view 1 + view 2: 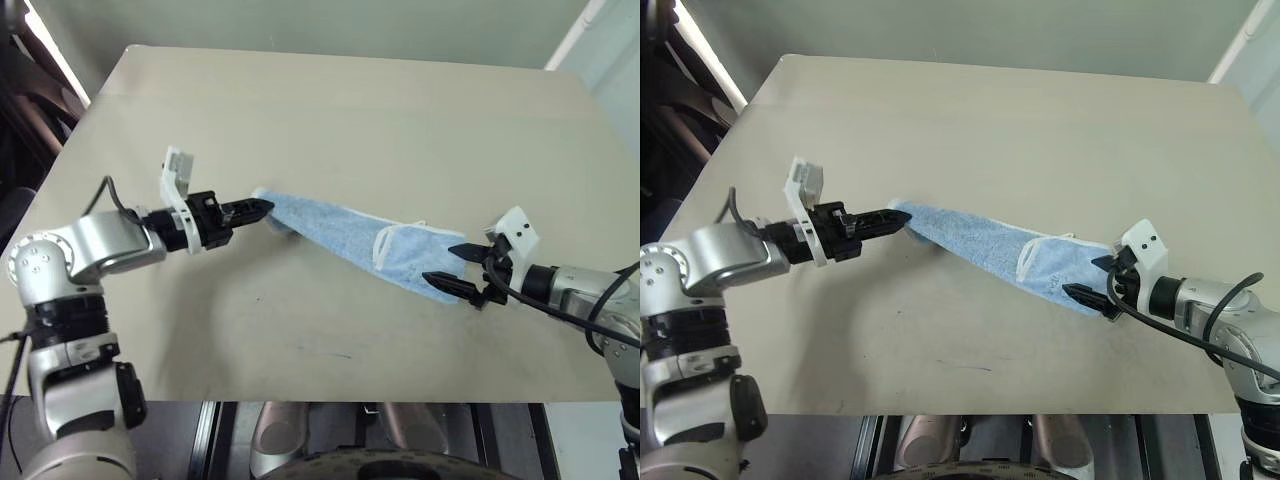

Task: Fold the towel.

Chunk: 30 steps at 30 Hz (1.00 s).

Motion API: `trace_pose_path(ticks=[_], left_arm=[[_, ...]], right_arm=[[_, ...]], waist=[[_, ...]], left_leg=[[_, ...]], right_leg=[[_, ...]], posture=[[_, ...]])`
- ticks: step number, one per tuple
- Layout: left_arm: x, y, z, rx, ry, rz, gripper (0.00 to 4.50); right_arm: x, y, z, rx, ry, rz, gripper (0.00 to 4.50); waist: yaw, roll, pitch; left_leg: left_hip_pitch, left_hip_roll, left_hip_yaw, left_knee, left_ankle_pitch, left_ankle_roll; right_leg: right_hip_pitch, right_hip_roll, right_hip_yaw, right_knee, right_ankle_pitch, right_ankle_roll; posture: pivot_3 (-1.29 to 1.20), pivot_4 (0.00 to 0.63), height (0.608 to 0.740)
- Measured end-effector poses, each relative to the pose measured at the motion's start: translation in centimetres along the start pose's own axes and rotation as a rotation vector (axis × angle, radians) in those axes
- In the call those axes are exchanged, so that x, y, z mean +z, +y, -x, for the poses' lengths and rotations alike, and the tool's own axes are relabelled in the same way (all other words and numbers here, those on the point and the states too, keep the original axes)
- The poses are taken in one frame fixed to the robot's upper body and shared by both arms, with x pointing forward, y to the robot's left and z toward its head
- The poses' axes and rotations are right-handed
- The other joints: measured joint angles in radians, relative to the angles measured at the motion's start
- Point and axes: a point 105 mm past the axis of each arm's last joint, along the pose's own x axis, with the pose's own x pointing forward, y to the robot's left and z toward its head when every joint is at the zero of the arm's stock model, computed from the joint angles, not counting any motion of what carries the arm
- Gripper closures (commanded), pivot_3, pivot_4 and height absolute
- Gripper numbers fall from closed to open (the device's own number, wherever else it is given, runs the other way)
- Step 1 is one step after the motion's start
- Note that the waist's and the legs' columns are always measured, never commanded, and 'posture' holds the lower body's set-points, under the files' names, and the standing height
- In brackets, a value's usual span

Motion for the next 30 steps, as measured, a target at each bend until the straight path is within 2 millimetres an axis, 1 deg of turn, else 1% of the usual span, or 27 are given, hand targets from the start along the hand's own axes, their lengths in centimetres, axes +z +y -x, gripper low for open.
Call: trace_pose_path(ticks=[3,6,10,14,16,18,21,25,30], left_arm=[[-0.3,-1.8,-0.8,-0.072,0.059,-0.062,4.44],[-1.5,-2.9,-1.7,-0.106,0.147,-0.143,4.44],[-3.0,-3.4,-2.6,-0.133,0.236,-0.250,4.44],[-3.2,-5.0,-3.6,-0.223,0.261,-0.365,4.44],[-3.5,-5.6,-4.4,-0.273,0.280,-0.413,4.44],[-4.0,-5.3,-5.1,-0.296,0.308,-0.449,4.44],[-5.4,-4.9,-6.3,-0.334,0.371,-0.514,4.44],[-7.0,-5.4,-8.2,-0.424,0.445,-0.601,4.44],[-7.8,-5.6,-10.5,-0.484,0.489,-0.688,4.44]], right_arm=[[0.2,0.0,0.0,0.000,-0.003,0.006,0.00],[0.2,-0.1,0.1,-0.003,-0.001,0.009,0.00],[0.1,-0.2,0.2,-0.008,0.001,0.009,0.00],[0.1,-0.4,0.5,-0.022,0.001,0.008,0.00],[0.2,-0.4,0.7,-0.028,-0.005,0.011,0.00],[0.3,-0.5,1.0,-0.038,-0.012,0.014,0.00],[0.2,-0.8,1.5,-0.057,-0.014,0.006,0.00],[0.3,-1.4,2.5,-0.104,-0.020,0.008,0.00],[0.3,-1.4,3.2,-0.134,-0.025,0.008,0.00]], waist=[[0.002,0.000,0.000],[0.001,0.000,0.000],[0.001,0.000,0.000],[0.005,0.000,0.000],[0.006,0.000,0.000],[0.005,0.000,0.000],[0.006,0.000,0.000],[0.010,0.000,0.000],[0.012,0.000,0.000]], left_leg=[[-0.004,0.001,0.000,0.000,0.001,-0.001],[-0.005,0.001,0.000,0.000,0.005,-0.009],[-0.010,0.003,0.000,0.001,0.005,-0.009],[-0.012,0.003,-0.001,0.002,0.005,-0.007],[-0.012,0.003,-0.001,0.002,0.002,-0.001],[-0.012,0.004,-0.001,0.003,0.001,0.002],[-0.012,0.005,-0.001,0.003,0.001,0.002],[-0.013,0.005,-0.001,0.004,0.002,0.004],[-0.013,0.007,-0.001,0.004,0.003,0.005]], right_leg=[[-0.004,0.000,0.000,0.000,0.000,0.000],[-0.005,0.000,0.000,0.000,0.000,0.000],[-0.009,0.000,0.000,0.000,0.000,0.000],[-0.009,0.000,0.000,0.000,0.000,0.000],[-0.009,0.000,0.000,0.000,0.000,0.001],[-0.009,-0.001,0.000,0.000,0.000,0.001],[-0.009,0.000,0.000,0.000,0.000,0.001],[-0.008,-0.001,0.000,0.000,0.001,0.002],[-0.008,0.000,0.000,0.000,0.003,0.003]], posture=[[0.00,0.150,0.697],[0.00,0.150,0.697],[0.00,0.150,0.697],[0.00,0.150,0.697],[0.00,0.150,0.697],[0.00,0.150,0.697],[0.00,0.150,0.697],[0.00,0.150,0.697],[0.00,0.150,0.697]])
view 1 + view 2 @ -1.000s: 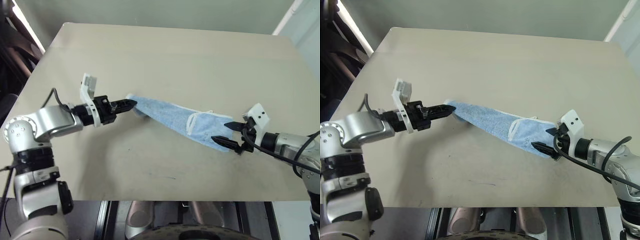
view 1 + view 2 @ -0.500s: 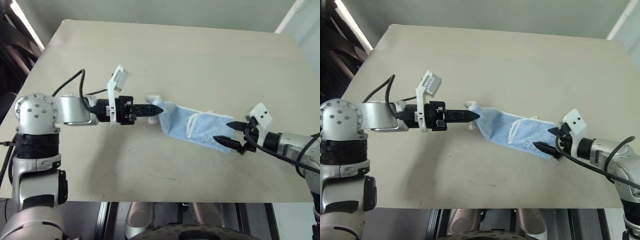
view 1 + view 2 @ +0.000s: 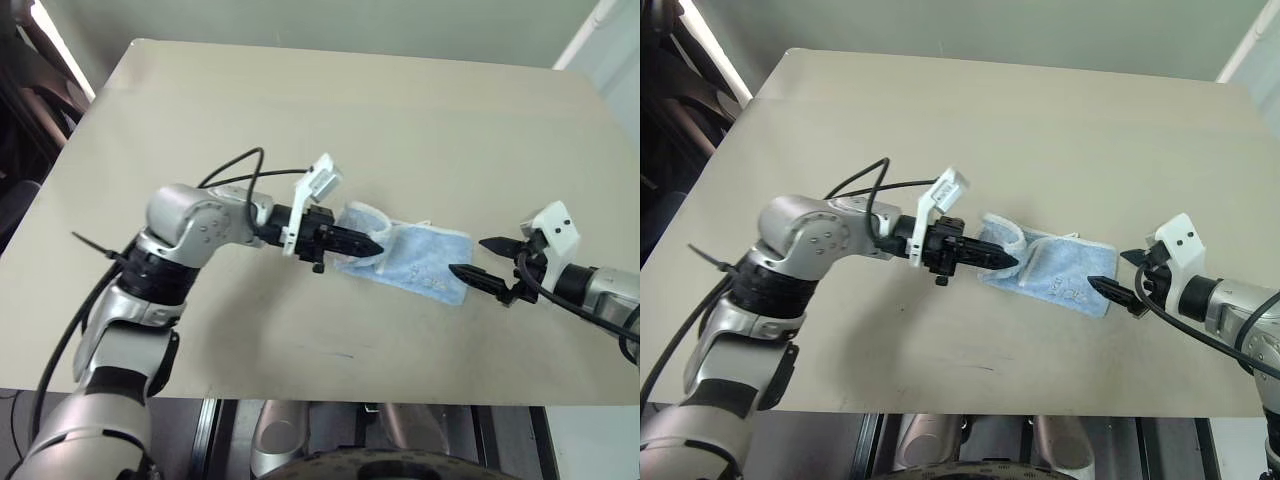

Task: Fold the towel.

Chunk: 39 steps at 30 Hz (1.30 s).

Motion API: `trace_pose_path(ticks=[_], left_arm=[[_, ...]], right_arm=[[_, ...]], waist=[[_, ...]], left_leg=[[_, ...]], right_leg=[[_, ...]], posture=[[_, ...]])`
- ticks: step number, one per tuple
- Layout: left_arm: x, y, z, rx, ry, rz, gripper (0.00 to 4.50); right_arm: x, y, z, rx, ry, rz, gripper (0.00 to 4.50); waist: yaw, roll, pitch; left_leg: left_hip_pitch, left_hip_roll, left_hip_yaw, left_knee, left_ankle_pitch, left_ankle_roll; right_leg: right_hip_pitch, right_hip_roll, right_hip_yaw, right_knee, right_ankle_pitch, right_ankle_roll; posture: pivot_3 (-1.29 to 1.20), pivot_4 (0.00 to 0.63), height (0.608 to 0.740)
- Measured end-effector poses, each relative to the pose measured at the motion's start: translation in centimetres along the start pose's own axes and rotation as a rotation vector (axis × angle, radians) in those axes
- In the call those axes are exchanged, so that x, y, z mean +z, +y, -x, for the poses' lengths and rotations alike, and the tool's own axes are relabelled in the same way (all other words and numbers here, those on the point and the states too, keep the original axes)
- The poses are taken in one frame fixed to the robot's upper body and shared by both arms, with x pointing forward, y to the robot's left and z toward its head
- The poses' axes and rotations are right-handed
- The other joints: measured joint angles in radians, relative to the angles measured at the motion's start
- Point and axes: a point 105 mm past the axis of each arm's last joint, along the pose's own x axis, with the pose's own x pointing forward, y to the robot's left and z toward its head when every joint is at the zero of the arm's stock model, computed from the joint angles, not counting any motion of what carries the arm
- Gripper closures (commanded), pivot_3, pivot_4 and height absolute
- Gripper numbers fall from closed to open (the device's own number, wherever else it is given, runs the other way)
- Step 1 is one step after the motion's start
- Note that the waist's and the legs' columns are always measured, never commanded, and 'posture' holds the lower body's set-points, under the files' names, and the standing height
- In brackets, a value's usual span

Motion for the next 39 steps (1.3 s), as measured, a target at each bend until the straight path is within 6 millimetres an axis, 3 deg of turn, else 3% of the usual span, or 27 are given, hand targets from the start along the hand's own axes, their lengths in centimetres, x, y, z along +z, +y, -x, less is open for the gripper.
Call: trace_pose_path(ticks=[7,22,32,35,39], left_arm=[[0.9,1.1,-2.9,-0.072,0.057,-0.123,4.44],[-0.8,0.9,-9.4,-0.257,0.140,-0.270,4.44],[-1.2,1.1,-11.8,-0.273,0.134,-0.318,4.44],[-1.3,1.2,-12.2,-0.275,0.131,-0.310,3.84],[-0.7,1.1,-12.2,-0.288,0.099,-0.289,2.47]], right_arm=[[-0.2,-0.2,1.2,-0.060,-0.004,-0.011,0.00],[-0.5,-0.1,2.5,-0.127,-0.021,-0.030,0.00],[-0.9,-0.2,3.0,-0.163,-0.012,-0.051,0.00],[-0.8,-0.2,3.3,-0.170,-0.019,-0.052,0.00],[-0.8,-0.6,3.9,-0.199,-0.024,-0.057,0.00]], waist=[[0.004,0.000,0.000],[0.014,0.002,-0.001],[0.016,0.004,-0.002],[0.016,0.004,-0.002],[0.016,0.004,-0.002]], left_leg=[[-0.001,0.000,0.000,0.002,0.001,0.002],[-0.004,-0.001,0.000,0.009,-0.001,0.008],[-0.008,-0.003,0.001,0.018,-0.003,0.014],[-0.009,-0.004,0.001,0.019,-0.003,0.015],[-0.010,-0.005,0.001,0.020,-0.003,0.016]], right_leg=[[0.002,0.000,0.001,-0.001,0.002,0.003],[0.003,0.000,0.001,-0.002,0.006,0.014],[0.003,-0.001,0.003,-0.002,0.008,0.016],[0.003,-0.002,0.003,-0.002,0.008,0.017],[0.003,-0.002,0.004,-0.002,0.008,0.017]], posture=[[0.00,0.150,0.697],[0.00,0.150,0.697],[0.00,0.150,0.697],[0.00,0.150,0.697],[0.00,0.150,0.697]])
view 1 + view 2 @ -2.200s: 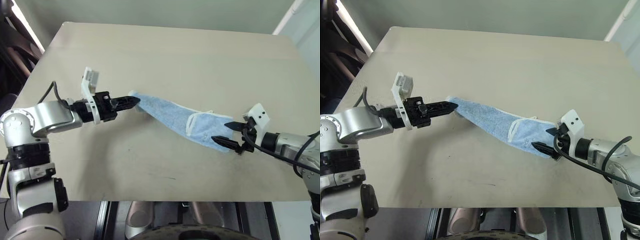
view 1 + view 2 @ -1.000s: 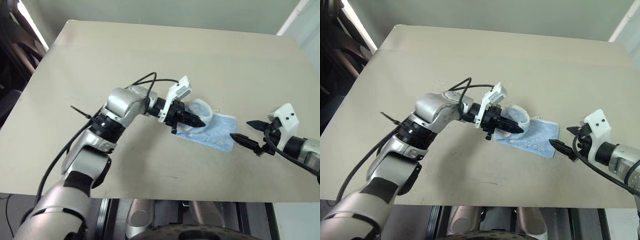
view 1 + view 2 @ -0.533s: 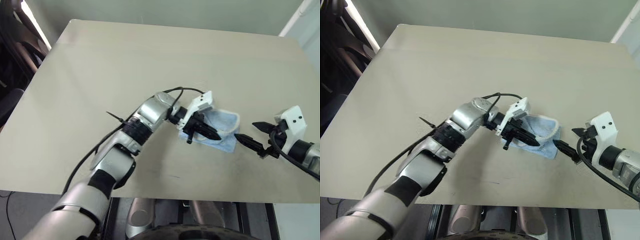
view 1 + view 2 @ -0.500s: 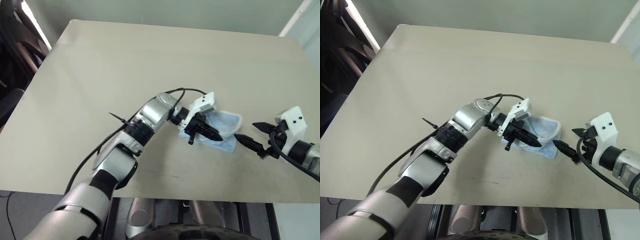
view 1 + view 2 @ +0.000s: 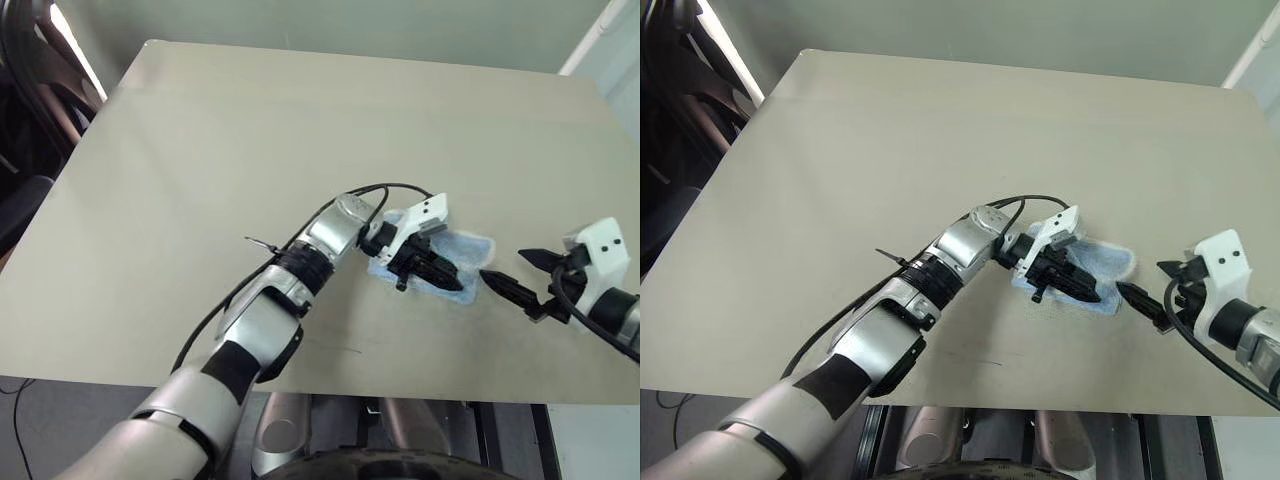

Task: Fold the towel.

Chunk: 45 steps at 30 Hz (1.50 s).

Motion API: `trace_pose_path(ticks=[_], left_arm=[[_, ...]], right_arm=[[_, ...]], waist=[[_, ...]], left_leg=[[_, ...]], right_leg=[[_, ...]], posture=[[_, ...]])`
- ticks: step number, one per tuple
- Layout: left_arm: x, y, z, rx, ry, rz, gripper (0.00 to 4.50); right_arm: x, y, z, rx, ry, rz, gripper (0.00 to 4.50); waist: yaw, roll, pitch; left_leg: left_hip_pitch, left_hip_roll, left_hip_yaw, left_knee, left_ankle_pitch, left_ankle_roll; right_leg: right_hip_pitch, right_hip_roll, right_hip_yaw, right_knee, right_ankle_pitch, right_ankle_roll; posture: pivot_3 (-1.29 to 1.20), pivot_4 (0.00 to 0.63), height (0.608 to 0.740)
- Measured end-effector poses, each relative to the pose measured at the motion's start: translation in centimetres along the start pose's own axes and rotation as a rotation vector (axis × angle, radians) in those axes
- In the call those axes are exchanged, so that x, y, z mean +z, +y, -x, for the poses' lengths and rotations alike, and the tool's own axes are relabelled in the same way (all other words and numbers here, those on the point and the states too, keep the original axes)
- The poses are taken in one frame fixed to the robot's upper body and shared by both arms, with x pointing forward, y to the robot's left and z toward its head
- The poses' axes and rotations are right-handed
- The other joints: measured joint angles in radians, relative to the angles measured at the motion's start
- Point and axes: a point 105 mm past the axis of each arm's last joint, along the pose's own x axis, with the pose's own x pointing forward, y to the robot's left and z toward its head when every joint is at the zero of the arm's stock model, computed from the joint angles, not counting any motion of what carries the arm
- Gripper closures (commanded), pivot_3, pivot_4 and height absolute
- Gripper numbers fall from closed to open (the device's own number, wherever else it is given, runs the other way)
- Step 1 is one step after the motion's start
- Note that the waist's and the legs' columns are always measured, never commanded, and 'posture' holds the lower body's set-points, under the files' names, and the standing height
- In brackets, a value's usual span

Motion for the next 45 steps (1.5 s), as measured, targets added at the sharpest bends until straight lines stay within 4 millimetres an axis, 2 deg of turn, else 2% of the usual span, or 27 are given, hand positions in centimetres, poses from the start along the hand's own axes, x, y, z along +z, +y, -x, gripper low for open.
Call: trace_pose_path(ticks=[2,7,9,12,15,20,25,30,34,45], left_arm=[[0.6,0.1,0.1,0.002,-0.031,-0.001,1.89],[1.5,0.1,0.1,0.001,-0.082,-0.010,0.05],[2.3,0.2,0.5,0.009,-0.126,-0.005,0.02],[4.7,-0.3,1.7,-0.008,-0.184,-0.031,0.02],[5.7,-1.0,2.4,-0.042,-0.191,-0.075,0.02],[4.3,-1.7,2.6,-0.098,-0.169,-0.030,0.02],[4.1,-2.4,2.8,-0.129,-0.145,-0.023,0.02],[1.8,-2.8,2.3,-0.146,-0.052,-0.025,0.02],[1.0,-2.6,2.5,-0.122,0.022,-0.083,0.02],[2.7,-2.9,3.3,-0.114,-0.032,-0.244,0.02]], right_arm=[[0.1,-0.1,0.1,-0.002,-0.003,0.000,0.00],[0.1,-0.1,0.1,-0.001,-0.005,0.000,0.00],[0.2,-0.1,0.1,-0.002,-0.005,0.001,0.00],[0.4,-0.3,0.0,-0.006,-0.012,0.004,0.00],[0.9,-0.5,-0.1,-0.005,-0.028,0.008,0.00],[1.2,-0.4,-0.4,0.004,-0.031,0.019,0.00],[1.3,-0.6,-0.3,0.000,-0.025,0.027,0.00],[1.1,-0.7,-0.2,-0.005,-0.013,0.031,0.00],[0.9,-0.8,-0.2,-0.008,-0.001,0.035,0.00],[1.5,-1.8,0.2,-0.026,0.017,0.104,0.00]], waist=[[0.000,0.001,0.000],[0.000,0.002,-0.001],[0.000,0.003,-0.001],[0.000,0.003,-0.002],[0.000,0.004,-0.002],[0.002,0.005,-0.003],[0.002,0.005,-0.003],[0.002,0.005,-0.003],[0.002,0.006,-0.003],[0.002,0.008,-0.004]], left_leg=[[-0.001,0.000,0.000,0.001,0.000,0.000],[-0.005,0.000,0.000,0.006,-0.001,0.002],[-0.006,0.000,0.000,0.008,-0.002,0.003],[-0.007,0.000,0.000,0.011,-0.004,0.004],[-0.007,0.000,0.001,0.013,-0.005,0.006],[-0.008,-0.001,0.001,0.013,-0.005,0.006],[-0.007,-0.001,0.001,0.013,-0.005,0.007],[-0.007,-0.001,0.001,0.013,-0.006,0.007],[-0.007,-0.002,0.001,0.013,-0.006,0.008],[-0.009,-0.008,0.003,0.014,-0.007,0.015]], right_leg=[[0.000,0.000,0.000,0.000,0.000,0.001],[-0.002,0.000,0.000,0.000,0.001,0.003],[-0.002,0.000,0.000,0.000,0.001,0.004],[-0.002,0.000,0.000,0.000,0.001,0.005],[-0.002,-0.001,0.000,0.000,0.001,0.006],[-0.002,-0.002,0.000,0.000,0.003,0.009],[-0.002,-0.003,0.000,0.000,0.003,0.010],[-0.002,-0.005,-0.001,0.000,0.003,0.009],[-0.002,-0.007,-0.001,0.000,0.001,0.006],[-0.003,-0.016,-0.002,0.000,-0.001,0.012]], posture=[[0.00,0.150,0.697],[0.00,0.150,0.697],[0.00,0.150,0.697],[0.00,0.150,0.697],[0.00,0.150,0.697],[0.00,0.150,0.697],[0.00,0.150,0.697],[0.00,0.150,0.697],[0.00,0.150,0.697],[0.00,0.150,0.697]])
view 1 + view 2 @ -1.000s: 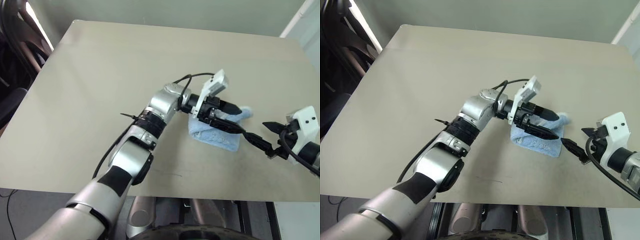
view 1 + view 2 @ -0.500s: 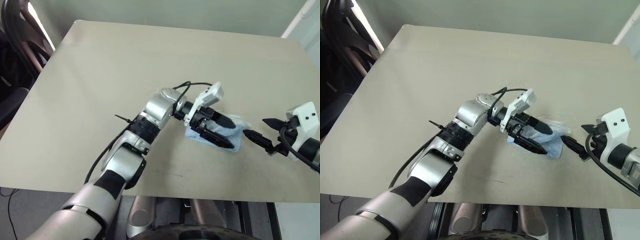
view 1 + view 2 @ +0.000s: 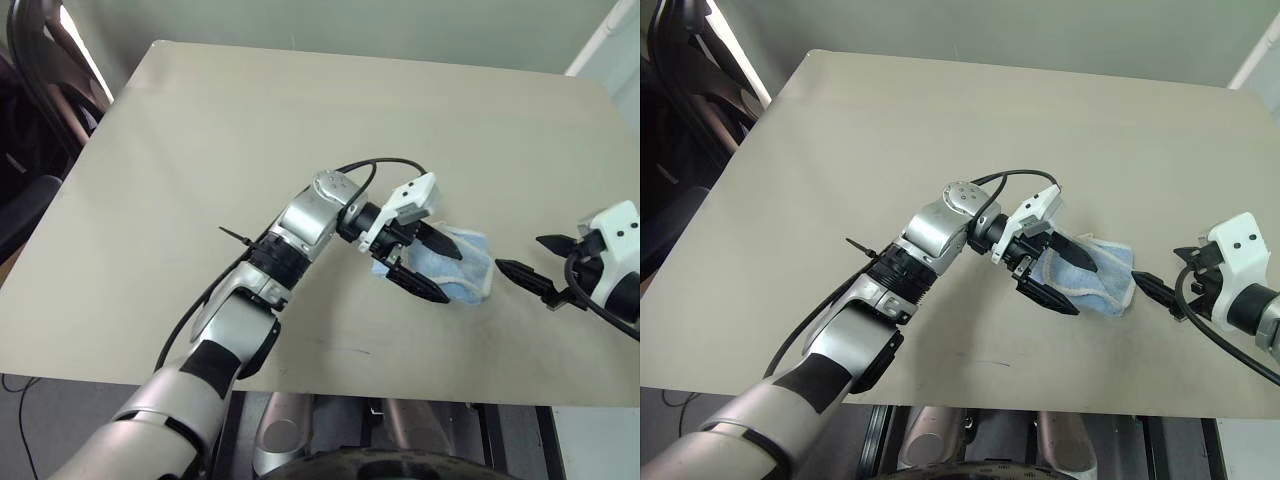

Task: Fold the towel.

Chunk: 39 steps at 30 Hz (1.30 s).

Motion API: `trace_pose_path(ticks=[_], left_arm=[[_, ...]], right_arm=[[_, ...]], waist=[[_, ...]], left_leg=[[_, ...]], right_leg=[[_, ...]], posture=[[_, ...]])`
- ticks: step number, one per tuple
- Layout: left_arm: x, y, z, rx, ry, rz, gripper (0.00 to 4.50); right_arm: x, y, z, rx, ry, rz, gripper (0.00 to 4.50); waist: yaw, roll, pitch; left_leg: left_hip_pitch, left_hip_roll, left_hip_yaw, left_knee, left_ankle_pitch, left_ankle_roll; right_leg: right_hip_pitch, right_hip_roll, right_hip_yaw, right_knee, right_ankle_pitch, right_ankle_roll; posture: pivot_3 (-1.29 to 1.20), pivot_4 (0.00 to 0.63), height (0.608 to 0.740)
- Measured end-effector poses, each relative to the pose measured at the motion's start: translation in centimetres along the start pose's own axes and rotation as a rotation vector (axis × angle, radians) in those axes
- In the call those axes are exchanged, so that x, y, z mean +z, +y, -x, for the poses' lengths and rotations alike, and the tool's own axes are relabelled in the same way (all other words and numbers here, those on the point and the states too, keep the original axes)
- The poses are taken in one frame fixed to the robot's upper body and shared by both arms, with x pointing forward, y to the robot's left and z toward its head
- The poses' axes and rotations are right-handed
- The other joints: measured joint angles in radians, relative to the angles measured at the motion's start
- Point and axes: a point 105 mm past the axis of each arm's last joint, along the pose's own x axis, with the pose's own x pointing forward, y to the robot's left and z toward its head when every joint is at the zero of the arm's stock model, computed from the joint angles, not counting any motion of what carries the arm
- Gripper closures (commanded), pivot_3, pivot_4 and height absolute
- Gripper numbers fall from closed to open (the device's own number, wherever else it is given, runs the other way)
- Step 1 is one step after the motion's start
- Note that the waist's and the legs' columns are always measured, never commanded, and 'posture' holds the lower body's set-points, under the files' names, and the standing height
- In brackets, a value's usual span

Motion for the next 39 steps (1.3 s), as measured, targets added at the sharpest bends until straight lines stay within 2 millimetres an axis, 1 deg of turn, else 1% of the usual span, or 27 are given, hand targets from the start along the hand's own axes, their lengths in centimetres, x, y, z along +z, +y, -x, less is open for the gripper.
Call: trace_pose_path(ticks=[2,4,5,7,9,10,13,15,16,17,19,22,24,26,30,33,34,39], left_arm=[[0.9,0.3,0.7,0.029,-0.054,-0.008,0.02],[2.3,0.7,1.7,0.070,-0.100,-0.022,0.02],[3.0,1.1,2.5,0.101,-0.107,-0.039,0.02],[3.8,1.8,5.4,0.209,-0.094,-0.072,0.02],[3.4,2.1,8.1,0.301,-0.080,-0.069,0.02],[3.1,2.1,9.0,0.328,-0.073,-0.056,0.02],[2.1,1.6,10.8,0.367,-0.070,-0.012,0.02],[1.4,1.3,11.4,0.378,-0.064,0.011,0.02],[0.9,1.0,11.6,0.385,-0.059,0.022,0.02],[0.5,0.7,12.0,0.394,-0.052,0.033,0.02],[-1.0,0.0,12.5,0.417,-0.041,0.070,0.02],[-2.5,-0.6,12.5,0.438,-0.043,0.121,0.02],[-2.7,-0.8,12.3,0.452,-0.045,0.133,0.02],[-2.6,-0.9,12.1,0.463,-0.049,0.129,0.02],[-2.5,-1.0,11.9,0.487,-0.058,0.124,0.02],[-3.0,-1.0,11.8,0.510,-0.063,0.148,0.00],[-3.1,-1.0,11.8,0.517,-0.064,0.152,0.00],[-3.3,-1.0,11.5,0.536,-0.070,0.158,0.00]], right_arm=[[0.8,0.2,-0.1,0.016,-0.029,0.013,0.00],[1.7,0.6,-0.3,0.038,-0.058,0.033,0.00],[2.1,1.1,-0.6,0.062,-0.069,0.046,0.00],[2.6,2.9,-1.4,0.137,-0.075,0.087,0.00],[2.6,4.3,-2.0,0.199,-0.067,0.101,0.00],[2.6,4.8,-2.4,0.224,-0.065,0.107,0.00],[3.0,6.8,-3.2,0.307,-0.079,0.118,0.00],[3.0,7.9,-3.6,0.350,-0.078,0.126,0.00],[3.1,8.2,-3.8,0.363,-0.078,0.131,0.00],[3.5,8.6,-4.1,0.374,-0.091,0.138,0.00],[4.0,9.5,-4.9,0.397,-0.115,0.159,0.00],[3.7,10.3,-5.9,0.405,-0.121,0.202,0.00],[3.3,10.6,-6.3,0.403,-0.112,0.219,0.00],[3.0,10.3,-6.6,0.390,-0.099,0.221,0.00],[2.6,10.3,-7.0,0.383,-0.081,0.224,0.00],[2.3,9.9,-7.2,0.359,-0.063,0.239,0.61],[2.1,9.7,-7.2,0.347,-0.057,0.247,0.89],[1.6,9.4,-7.4,0.323,-0.040,0.261,2.73]], waist=[[-0.001,0.001,0.000],[-0.001,0.001,0.000],[-0.002,0.001,0.000],[-0.007,0.003,-0.001],[-0.013,0.005,-0.003],[-0.014,0.005,-0.002],[-0.014,0.006,-0.003],[-0.009,0.006,-0.003],[-0.008,0.006,-0.003],[-0.009,0.006,-0.003],[-0.014,0.006,-0.003],[-0.013,0.006,-0.003],[-0.009,0.006,-0.003],[-0.009,0.006,-0.003],[-0.012,0.006,-0.003],[-0.012,0.006,-0.003],[-0.012,0.006,-0.003],[-0.013,0.006,-0.003]], left_leg=[[-0.001,0.000,0.001,0.000,0.000,0.000],[-0.001,0.000,0.001,0.000,0.001,0.001],[-0.001,0.000,0.001,0.000,0.001,0.001],[0.001,0.000,0.001,-0.001,0.001,0.001],[0.001,0.000,0.001,-0.002,0.001,0.001],[0.001,0.000,0.000,-0.002,0.001,0.001],[-0.001,-0.001,0.000,-0.001,0.001,0.001],[-0.004,-0.002,0.000,-0.001,0.001,0.002],[-0.005,-0.002,0.000,0.000,0.001,0.002],[-0.006,-0.003,0.001,0.000,0.001,0.002],[-0.008,-0.004,0.000,0.000,0.001,0.002],[-0.012,-0.004,-0.001,0.000,0.002,0.003],[-0.015,-0.006,0.000,0.000,0.005,0.004],[-0.015,-0.008,0.000,-0.001,0.006,0.006],[-0.015,-0.011,0.001,-0.001,0.008,0.008],[-0.015,-0.011,0.000,-0.001,0.009,0.008],[-0.015,-0.011,0.000,-0.001,0.009,0.008],[-0.015,-0.011,0.000,-0.001,0.009,0.007]], right_leg=[[-0.001,0.000,0.000,0.000,0.000,0.001],[-0.001,0.000,0.000,0.000,0.001,0.001],[-0.001,0.000,0.000,0.000,0.001,0.001],[-0.001,0.000,0.000,0.000,0.001,0.001],[-0.001,0.000,0.000,0.000,0.001,0.000],[-0.001,0.000,0.000,0.000,0.001,0.000],[-0.003,0.000,0.000,0.000,0.001,0.002],[-0.005,-0.002,0.000,0.000,0.002,0.005],[-0.006,-0.003,0.000,0.001,0.004,0.004],[-0.008,-0.003,0.000,0.001,0.008,0.000],[-0.010,-0.004,0.000,0.001,0.010,0.000],[-0.014,-0.005,-0.002,0.002,0.010,-0.001],[-0.017,-0.008,-0.002,0.003,0.010,0.000],[-0.017,-0.010,-0.002,0.003,0.011,0.000],[-0.016,-0.013,-0.002,0.003,0.009,-0.005],[-0.015,-0.013,-0.002,0.003,0.009,-0.005],[-0.016,-0.013,-0.002,0.003,0.009,-0.005],[-0.016,-0.013,-0.002,0.003,0.009,-0.005]], posture=[[0.00,0.150,0.697],[0.00,0.150,0.697],[0.00,0.150,0.697],[0.00,0.150,0.697],[0.00,0.150,0.697],[0.00,0.150,0.697],[0.00,0.150,0.697],[0.00,0.150,0.697],[0.00,0.150,0.697],[0.00,0.150,0.697],[0.00,0.150,0.697],[0.00,0.150,0.697],[0.00,0.150,0.697],[0.00,0.150,0.697],[0.00,0.150,0.697],[0.00,0.150,0.697],[0.00,0.150,0.697],[0.00,0.150,0.697]])
